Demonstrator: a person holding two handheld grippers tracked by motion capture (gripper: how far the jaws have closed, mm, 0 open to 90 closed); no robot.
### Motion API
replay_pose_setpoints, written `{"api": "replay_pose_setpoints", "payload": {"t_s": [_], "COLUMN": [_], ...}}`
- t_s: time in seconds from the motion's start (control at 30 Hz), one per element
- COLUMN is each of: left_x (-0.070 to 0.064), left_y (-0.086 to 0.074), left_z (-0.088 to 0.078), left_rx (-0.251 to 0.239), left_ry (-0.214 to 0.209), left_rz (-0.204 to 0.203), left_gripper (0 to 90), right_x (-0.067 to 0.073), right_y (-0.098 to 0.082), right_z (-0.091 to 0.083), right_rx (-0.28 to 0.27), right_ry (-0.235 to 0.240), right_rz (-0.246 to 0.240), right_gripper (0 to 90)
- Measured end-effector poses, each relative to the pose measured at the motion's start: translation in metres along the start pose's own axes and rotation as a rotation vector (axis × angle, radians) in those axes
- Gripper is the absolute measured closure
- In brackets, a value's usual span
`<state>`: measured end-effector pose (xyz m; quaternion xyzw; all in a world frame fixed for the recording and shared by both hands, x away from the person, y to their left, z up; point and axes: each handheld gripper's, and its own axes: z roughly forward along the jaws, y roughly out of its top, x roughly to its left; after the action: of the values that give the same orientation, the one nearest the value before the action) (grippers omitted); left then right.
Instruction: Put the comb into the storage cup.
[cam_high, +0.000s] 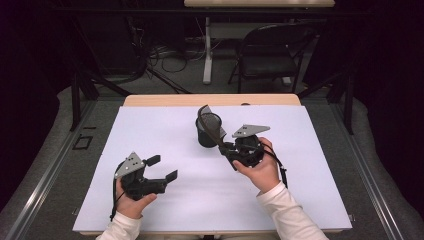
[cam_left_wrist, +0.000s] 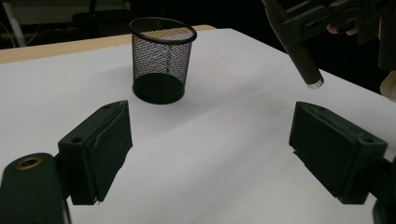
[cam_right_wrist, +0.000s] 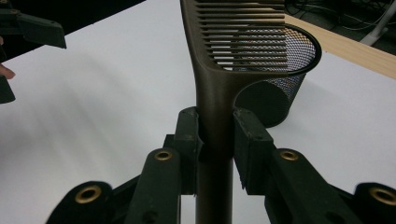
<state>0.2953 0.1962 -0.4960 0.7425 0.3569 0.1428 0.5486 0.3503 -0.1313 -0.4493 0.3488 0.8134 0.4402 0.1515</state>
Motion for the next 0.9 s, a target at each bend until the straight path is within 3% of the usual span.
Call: {"api": "replay_pose_setpoints", "payload": {"t_s": [0.1, 0.9], "left_x": [-0.001, -0.009], "left_y": [0.006, 0.049], "left_z": [0.005, 0.022], "left_rx": [0.016, 0.002], "left_ry": [0.011, -0.003], "left_rz": [-0.004, 0.042], "left_gripper": [13.2, 18.2], "right_x": [0.001, 0.005], "right_y": [0.000, -0.001], "right_z": [0.000, 0.000], "right_rx": [-0.003, -0.021], "right_ry": [0.000, 0.003], "right_rz": [-0.002, -0.006], "right_gripper": [73.0, 73.0]}}
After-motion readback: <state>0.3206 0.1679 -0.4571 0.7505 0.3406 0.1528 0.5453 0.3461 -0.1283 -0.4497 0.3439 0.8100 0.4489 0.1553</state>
